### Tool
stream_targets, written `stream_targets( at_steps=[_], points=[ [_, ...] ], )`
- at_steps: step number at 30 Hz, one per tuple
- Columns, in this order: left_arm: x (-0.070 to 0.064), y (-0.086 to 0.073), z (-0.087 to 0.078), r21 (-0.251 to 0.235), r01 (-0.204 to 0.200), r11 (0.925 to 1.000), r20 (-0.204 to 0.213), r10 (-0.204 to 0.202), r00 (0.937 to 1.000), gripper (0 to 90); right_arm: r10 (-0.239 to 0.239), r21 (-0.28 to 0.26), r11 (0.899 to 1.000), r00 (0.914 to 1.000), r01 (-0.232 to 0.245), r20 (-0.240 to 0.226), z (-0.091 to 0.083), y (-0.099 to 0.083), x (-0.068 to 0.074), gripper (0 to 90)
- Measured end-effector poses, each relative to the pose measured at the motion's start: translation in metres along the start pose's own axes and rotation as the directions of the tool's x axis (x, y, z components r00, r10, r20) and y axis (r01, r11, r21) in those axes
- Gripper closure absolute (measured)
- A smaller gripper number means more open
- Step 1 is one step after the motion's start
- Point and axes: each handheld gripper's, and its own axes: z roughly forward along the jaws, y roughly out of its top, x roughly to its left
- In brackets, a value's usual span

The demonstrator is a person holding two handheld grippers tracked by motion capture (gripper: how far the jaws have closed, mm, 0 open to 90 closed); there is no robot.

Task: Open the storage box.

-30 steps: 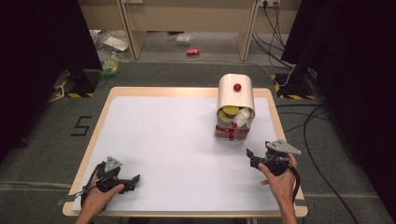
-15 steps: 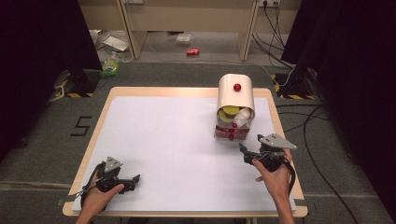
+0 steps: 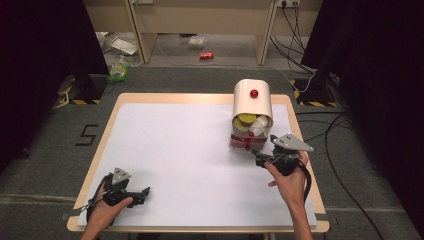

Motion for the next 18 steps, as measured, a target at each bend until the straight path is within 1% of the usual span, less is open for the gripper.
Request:
stream_targets(
  at_steps=[3, 5, 10, 14, 18],
  points=[
    [0.0, 0.0, 0.0, 0.0, 0.0, 1.0, 0.0, 0.0, 1.0, 0.0, 0.0, -0.006, 1.0, 1.0, 0.0, 0.001, 0.002, 0.005, 0.001, 24.8],
    [0.0, 0.0, 0.0, 0.001, 0.0, 1.0, 0.0, 0.0, 1.0, 0.0, -0.008, -0.012, 1.0, 1.0, 0.008, 0.005, 0.003, 0.009, 0.003, 25.0],
    [0.0, 0.0, 0.0, 0.0, 0.0, 1.0, 0.0, 0.0, 1.0, 0.0, -0.022, -0.017, 1.0, 0.9998, 0.022, -0.004, 0.006, 0.02, 0.004, 25.4],
    [0.0, 0.0, 0.0, 0.0, 0.0, 1.0, 0.001, 0.0, 1.0, 0.0, -0.025, -0.017, 1.0, 0.9997, 0.025, 0.001, 0.008, 0.025, 0.004, 25.6],
    [0.0, 0.0, 0.0, 0.0, 0.0, 1.0, 0.0, 0.0, 1.0, 0.0, -0.032, -0.016, 0.999, 0.9995, 0.032, -0.003, 0.013, 0.03, 0.006, 26.0]
  ],
)
